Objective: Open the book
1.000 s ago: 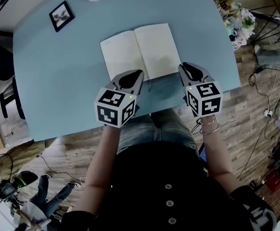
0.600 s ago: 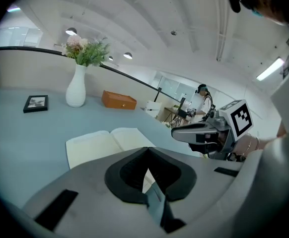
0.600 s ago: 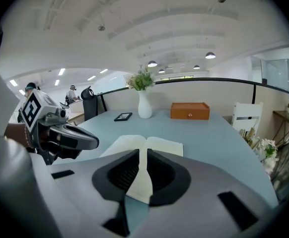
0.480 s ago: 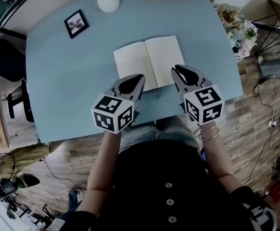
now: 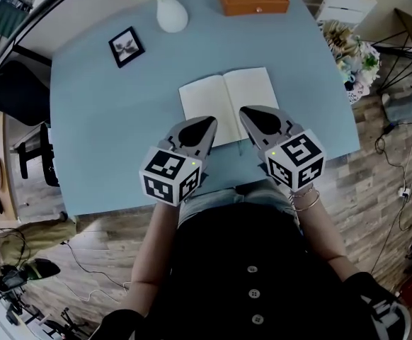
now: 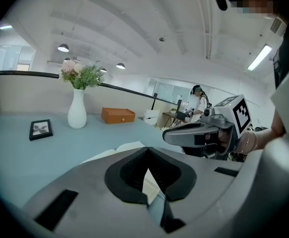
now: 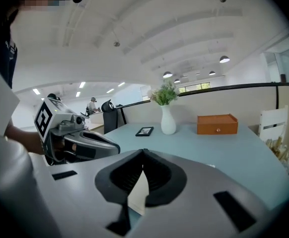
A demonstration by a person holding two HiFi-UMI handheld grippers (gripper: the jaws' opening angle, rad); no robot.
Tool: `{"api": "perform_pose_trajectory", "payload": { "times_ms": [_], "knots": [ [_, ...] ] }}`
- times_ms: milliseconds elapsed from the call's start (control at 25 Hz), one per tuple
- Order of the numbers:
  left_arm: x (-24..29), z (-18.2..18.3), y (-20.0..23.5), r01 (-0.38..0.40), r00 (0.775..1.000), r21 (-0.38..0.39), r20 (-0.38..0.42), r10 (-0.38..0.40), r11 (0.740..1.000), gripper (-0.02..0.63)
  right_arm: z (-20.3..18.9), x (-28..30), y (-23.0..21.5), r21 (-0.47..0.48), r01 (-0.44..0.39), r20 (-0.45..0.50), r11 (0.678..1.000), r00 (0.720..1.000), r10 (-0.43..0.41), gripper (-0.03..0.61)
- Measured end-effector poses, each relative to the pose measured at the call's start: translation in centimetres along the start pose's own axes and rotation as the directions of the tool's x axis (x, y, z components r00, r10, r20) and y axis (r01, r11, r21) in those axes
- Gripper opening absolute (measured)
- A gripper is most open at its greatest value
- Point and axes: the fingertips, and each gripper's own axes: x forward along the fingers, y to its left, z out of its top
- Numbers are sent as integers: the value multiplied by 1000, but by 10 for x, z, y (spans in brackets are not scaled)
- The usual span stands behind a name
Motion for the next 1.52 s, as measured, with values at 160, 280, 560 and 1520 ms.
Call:
{"api": "perform_pose_trajectory", "payload": {
  "times_ms": [160,280,560,1520],
  "knots": [
    [-5,1,3,3,1000,19,-10,-2,1000,12,5,6,16,-30,-45,-6,999,999,45,2],
    [-7,0,2,14,1000,29,-15,-13,999,12,9,8,25,-56,-78,-16,995,997,77,2],
    [-8,0,6,-13,1000,32,13,12,999,12,15,9,43,-48,-114,-1,992,993,114,2],
    [-19,-29,4,-56,997,48,-58,59,997,11,0,10,67,-55,-117,5,992,993,118,2]
  ]
}}
